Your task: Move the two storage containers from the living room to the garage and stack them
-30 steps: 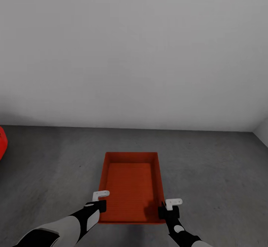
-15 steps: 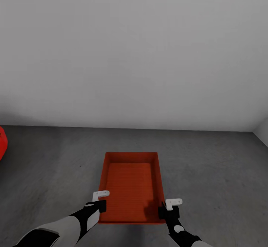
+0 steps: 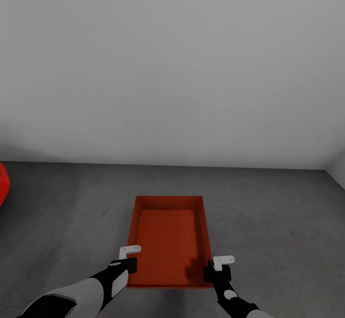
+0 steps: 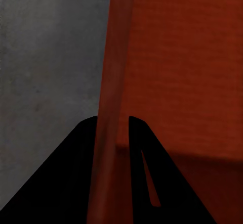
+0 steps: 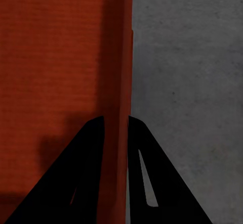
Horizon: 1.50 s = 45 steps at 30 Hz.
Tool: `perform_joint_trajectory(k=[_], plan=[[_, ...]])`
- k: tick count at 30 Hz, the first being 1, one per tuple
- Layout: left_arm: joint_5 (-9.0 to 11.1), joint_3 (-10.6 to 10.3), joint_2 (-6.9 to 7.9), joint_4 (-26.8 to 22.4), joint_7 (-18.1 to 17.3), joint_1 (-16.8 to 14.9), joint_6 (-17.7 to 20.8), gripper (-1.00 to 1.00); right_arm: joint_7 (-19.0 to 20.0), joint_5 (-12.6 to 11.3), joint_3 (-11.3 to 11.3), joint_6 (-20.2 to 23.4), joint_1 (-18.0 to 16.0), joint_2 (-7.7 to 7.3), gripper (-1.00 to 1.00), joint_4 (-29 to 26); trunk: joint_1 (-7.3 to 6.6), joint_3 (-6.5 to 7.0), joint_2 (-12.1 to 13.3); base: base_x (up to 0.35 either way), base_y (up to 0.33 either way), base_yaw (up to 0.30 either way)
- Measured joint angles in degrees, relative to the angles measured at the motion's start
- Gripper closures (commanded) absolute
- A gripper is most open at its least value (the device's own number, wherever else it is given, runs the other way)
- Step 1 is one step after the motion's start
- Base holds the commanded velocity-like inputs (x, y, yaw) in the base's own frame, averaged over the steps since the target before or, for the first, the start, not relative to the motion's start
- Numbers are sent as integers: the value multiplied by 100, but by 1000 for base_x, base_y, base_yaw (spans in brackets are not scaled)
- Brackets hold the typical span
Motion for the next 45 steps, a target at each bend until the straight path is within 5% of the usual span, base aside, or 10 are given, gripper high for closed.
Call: perform_joint_trajectory(k=[45], plan=[[-3, 5, 7, -2, -6, 1, 3, 100, 4, -3, 1, -1, -1, 4, 100, 1, 945, -773, -1725, 0, 0, 0]])
